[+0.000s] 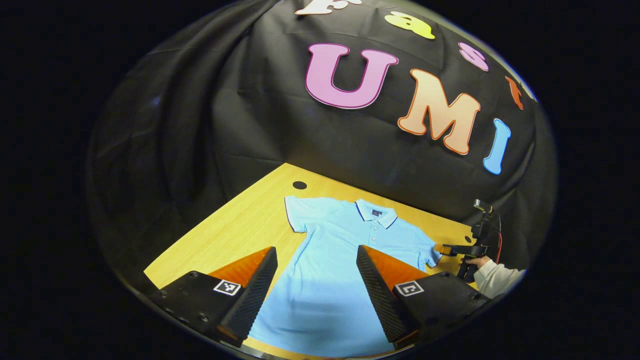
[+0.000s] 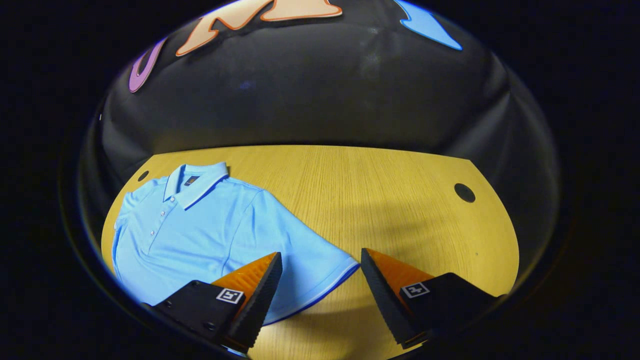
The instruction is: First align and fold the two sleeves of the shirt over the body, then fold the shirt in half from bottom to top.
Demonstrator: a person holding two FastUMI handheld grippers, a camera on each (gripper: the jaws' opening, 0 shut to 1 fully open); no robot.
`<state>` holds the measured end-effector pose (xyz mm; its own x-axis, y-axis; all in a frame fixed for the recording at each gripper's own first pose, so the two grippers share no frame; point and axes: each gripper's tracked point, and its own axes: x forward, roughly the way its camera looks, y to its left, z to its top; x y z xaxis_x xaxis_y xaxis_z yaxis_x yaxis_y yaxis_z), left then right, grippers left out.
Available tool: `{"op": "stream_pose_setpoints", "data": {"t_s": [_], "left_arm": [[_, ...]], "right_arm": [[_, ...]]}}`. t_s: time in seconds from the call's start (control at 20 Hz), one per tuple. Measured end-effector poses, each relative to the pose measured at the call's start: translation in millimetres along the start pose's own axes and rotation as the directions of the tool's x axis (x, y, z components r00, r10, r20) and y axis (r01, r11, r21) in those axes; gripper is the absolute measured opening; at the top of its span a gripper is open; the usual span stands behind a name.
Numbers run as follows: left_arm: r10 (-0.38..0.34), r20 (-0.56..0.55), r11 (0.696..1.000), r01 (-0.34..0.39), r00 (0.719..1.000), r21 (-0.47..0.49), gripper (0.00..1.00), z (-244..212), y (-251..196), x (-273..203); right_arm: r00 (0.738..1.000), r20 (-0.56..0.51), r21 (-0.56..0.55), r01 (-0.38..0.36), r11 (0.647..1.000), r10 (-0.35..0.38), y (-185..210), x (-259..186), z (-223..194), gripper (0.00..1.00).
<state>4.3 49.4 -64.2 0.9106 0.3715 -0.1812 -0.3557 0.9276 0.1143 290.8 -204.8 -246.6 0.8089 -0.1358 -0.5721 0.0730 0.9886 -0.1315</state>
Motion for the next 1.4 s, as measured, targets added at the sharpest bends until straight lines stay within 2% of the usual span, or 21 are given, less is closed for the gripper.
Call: {"op": "stream_pose_setpoints", "data": {"t_s": [0.1,0.15,0.2,0.3,0.55,0.65,0.75,0.85,1.0,1.4], "left_arm": [[0.003,-0.006,1.000,-0.003,1.000,0.004,0.95,0,0,2],[0.003,-0.007,1.000,-0.002,1.000,0.009,0.95,1,-1,4],[0.002,-0.009,1.000,-0.002,1.000,0.013,0.95,1,-2,5],[-0.007,-0.015,1.000,0.007,1.000,0.019,0.95,0,-5,8],[-0.020,-0.032,1.000,0.021,0.999,0.022,0.96,-2,-7,11],[-0.017,-0.031,1.000,0.017,0.999,0.021,0.95,-1,-6,9],[-0.013,-0.030,1.000,0.013,0.999,0.018,0.96,-1,-5,10],[-0.009,-0.034,1.000,0.009,0.999,0.013,0.95,-2,-1,9],[-0.007,-0.040,1.000,0.007,0.999,-0.003,0.95,-6,5,5],[0.033,-0.039,0.999,-0.034,0.999,-0.025,0.95,-11,31,1]], "right_arm": [[1.000,-0.017,0.009,-0.006,1.000,0.006,-3,3,-5,0.94],[1.000,-0.002,0.010,-0.002,1.000,0.002,-4,6,0,0.99],[1.000,-0.006,0.014,-0.006,1.000,0.006,-3,7,-3,0.98],[1.000,-0.001,0.014,-0.014,1.000,0.014,-1,7,-2,0.88],[0.999,-0.001,0.017,-0.040,0.999,0.040,17,6,-2,0.23],[0.999,0.015,0.011,-0.051,0.999,0.051,28,-1,3,0.11],[0.994,0.068,0.019,-0.083,0.996,0.081,47,-10,20,0.11],[0.982,0.100,0.069,-0.169,0.983,0.162,83,-23,36,0.11],[0.961,0.133,0.095,-0.255,0.962,0.241,132,-31,57,0.11],[0.910,0.115,0.229,-0.415,0.880,0.399,246,-19,55,0.10]]}}
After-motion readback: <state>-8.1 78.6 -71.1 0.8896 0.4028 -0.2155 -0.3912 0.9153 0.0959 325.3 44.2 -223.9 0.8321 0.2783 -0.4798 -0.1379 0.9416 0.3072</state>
